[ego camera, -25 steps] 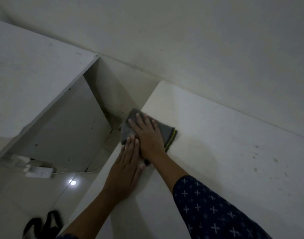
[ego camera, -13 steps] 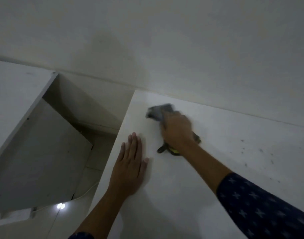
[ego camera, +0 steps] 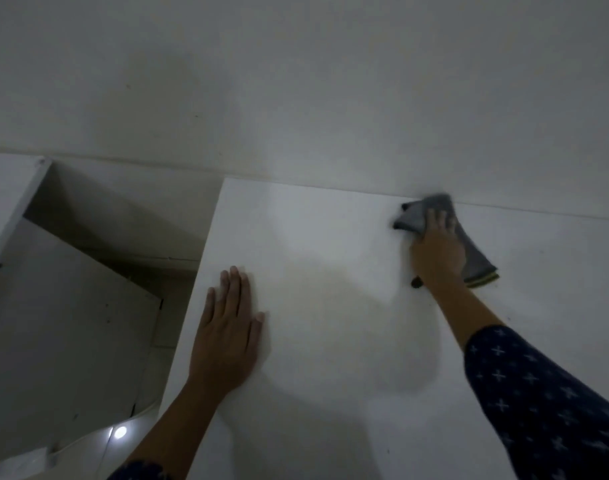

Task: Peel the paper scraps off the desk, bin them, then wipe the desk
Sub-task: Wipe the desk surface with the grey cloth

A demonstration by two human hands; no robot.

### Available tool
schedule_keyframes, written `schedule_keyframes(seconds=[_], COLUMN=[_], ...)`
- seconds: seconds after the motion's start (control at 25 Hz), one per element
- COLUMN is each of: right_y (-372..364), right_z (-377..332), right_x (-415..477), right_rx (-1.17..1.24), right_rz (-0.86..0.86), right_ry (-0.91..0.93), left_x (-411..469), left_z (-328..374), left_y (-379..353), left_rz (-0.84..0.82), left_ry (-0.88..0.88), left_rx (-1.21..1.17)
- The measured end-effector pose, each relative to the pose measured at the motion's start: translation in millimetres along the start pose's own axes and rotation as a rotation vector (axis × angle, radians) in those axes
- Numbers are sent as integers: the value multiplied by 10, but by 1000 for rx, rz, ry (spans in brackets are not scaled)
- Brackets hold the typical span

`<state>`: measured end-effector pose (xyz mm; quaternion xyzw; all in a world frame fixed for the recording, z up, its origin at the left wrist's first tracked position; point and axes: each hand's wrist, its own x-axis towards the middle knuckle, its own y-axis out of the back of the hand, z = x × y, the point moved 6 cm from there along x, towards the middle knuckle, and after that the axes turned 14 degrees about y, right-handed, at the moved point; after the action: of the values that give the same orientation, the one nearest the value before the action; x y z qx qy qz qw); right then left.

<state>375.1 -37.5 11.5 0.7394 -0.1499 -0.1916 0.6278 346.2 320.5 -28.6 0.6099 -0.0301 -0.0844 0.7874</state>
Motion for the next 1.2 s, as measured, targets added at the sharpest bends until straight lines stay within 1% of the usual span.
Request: schedule_keyframes(seconds=[0.04,0.08,0.16,0.2,0.24,0.32,0.36,0.4,0.44,0.48,0.52,0.56,0.64,0.68,0.76,0.84,0.88,0.92,0.96,1.0,1.08,1.12,1.16,1.2], right_y=[155,284,377,294,112,-348,-503,-559,-562,-558,-529,-494,-368,-301,-101,178,339,465,511,455,73,-145,-321,-413], right_z=[91,-1,-527,-908,-1302,-1934,-2091,-2129,-2070,-1946,-1729,-1419,-571,-124,594,824,722,488,174,-208,-957,-1240,-1364,-1354], right_x=[3,18,-56,-187,-381,-784,-905,-914,-816,-674,-533,-384,-150,-112,-158,-236,-275,-335,-452,-610,-1008,-1191,-1281,-1257], right_rx=[0,-30,-57,-50,-41,-34,-14,47,90,108,120,130,137,137,137,113,57,-7,-48,-34,46,94,154,221], right_rz=[-37,-62,-60,-90,-136,-172,-181,-177,-147,-119,-86,-36,81,110,121,117,141,155,133,89,-31,-124,-171,-167], right_ry=[-88,-104,20,126,269,631,774,872,923,917,841,701,353,217,19,-109,-110,-43,50,178,512,651,747,802], left_x=[1,-1,-12,-14,-13,-10,-14,-16,-10,2,0,-11,-25,-22,-25,-42,-47,-53,-62,-73,-91,-102,-111,-111], left_z=[-4,-8,4,11,7,-4,-3,1,4,7,9,12,9,14,29,39,58,103,191,304,603,739,838,882], left_y=[-5,-7,3,10,11,9,3,6,18,22,22,16,20,28,38,58,66,69,59,28,-62,-112,-166,-200], left_rz=[6,13,20,26,29,26,24,23,24,22,18,14,31,38,41,42,35,23,12,5,-2,-2,2,9], left_ry=[3,3,-4,-10,-14,-21,-23,-23,-20,-18,-20,-23,-26,-27,-24,-16,-12,-12,-21,-33,-71,-91,-93,-78], left_rx=[12,20,9,1,-1,0,-2,-5,-10,-11,-8,-1,19,25,21,10,7,-2,-18,-34,-39,-33,-28,-25])
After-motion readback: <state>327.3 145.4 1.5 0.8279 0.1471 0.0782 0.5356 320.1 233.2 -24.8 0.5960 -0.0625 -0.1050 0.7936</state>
